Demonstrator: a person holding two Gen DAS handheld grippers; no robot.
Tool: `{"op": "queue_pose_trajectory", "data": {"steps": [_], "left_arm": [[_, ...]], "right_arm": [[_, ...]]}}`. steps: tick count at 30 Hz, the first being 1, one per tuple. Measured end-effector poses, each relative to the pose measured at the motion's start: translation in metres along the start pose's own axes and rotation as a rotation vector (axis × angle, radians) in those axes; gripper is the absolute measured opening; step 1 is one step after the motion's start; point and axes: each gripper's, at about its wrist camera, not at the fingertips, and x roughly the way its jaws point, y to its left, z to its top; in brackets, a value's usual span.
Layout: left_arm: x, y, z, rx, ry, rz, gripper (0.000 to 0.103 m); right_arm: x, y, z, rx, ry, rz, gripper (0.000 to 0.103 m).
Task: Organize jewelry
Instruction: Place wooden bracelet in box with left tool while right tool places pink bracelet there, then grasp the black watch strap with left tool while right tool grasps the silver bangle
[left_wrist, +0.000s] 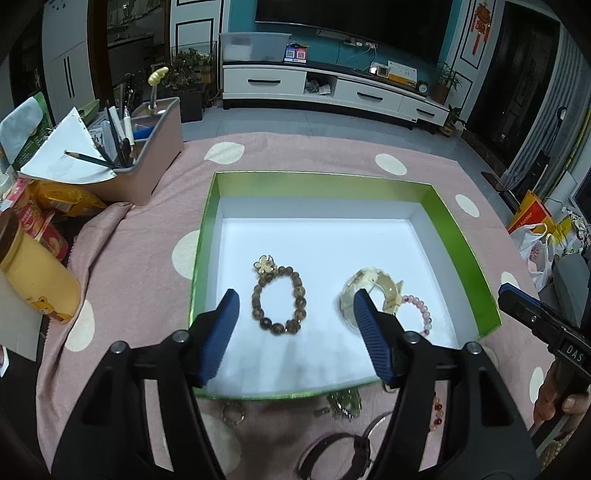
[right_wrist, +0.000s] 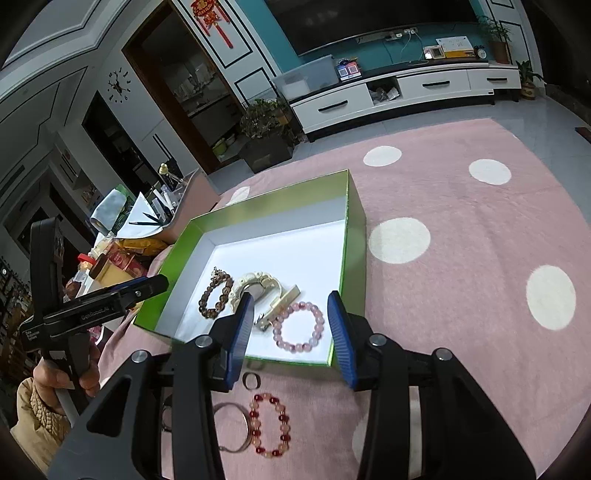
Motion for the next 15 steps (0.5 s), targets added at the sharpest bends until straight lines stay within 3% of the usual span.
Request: {"op": "queue_pose_trajectory", "data": {"steps": [15], "left_arm": [[-0.036,0.015,-0.06,-0.029,0.053,0.014,0.069]], "right_arm": [[-0.025,0.011,-0.04,-0.045,0.029,-0.031,0.043]]}}
